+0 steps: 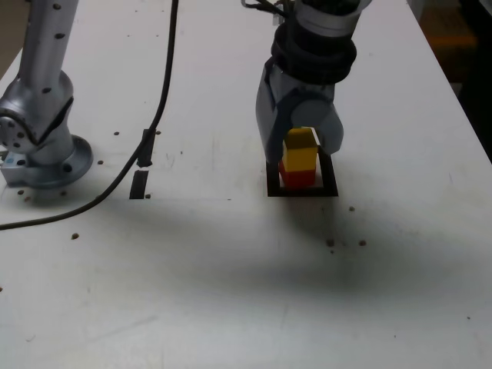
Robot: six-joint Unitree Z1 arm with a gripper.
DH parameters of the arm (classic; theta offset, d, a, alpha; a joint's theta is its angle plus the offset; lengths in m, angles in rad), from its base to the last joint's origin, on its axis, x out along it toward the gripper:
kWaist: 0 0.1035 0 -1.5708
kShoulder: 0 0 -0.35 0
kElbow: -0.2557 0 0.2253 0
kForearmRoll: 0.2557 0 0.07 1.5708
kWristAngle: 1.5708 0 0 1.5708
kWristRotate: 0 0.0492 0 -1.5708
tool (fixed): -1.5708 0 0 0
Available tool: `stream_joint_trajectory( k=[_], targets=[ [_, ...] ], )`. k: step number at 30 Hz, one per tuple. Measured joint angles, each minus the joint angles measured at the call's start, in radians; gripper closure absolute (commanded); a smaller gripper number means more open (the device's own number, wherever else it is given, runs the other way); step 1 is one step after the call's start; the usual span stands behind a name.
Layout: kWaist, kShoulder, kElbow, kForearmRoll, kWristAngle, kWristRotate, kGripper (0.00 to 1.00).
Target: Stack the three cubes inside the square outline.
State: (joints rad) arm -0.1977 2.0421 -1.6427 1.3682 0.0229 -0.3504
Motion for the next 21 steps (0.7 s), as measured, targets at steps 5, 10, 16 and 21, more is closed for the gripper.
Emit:
stream_joint_trajectory(
  k=[5,10,16,21],
  targets=[
    [0.0,-0.005,-0.007,0.025,0.006,0.0,0.08],
    [0.015,-0.09,-0.009,0.135,0.057,0.014,0.03],
    [0.13,-0.129,0.064,0.135,0.08,0.145,0.02],
    [0.237,-0.098,0.097,0.045,0.083,0.265,0.02]
  ],
)
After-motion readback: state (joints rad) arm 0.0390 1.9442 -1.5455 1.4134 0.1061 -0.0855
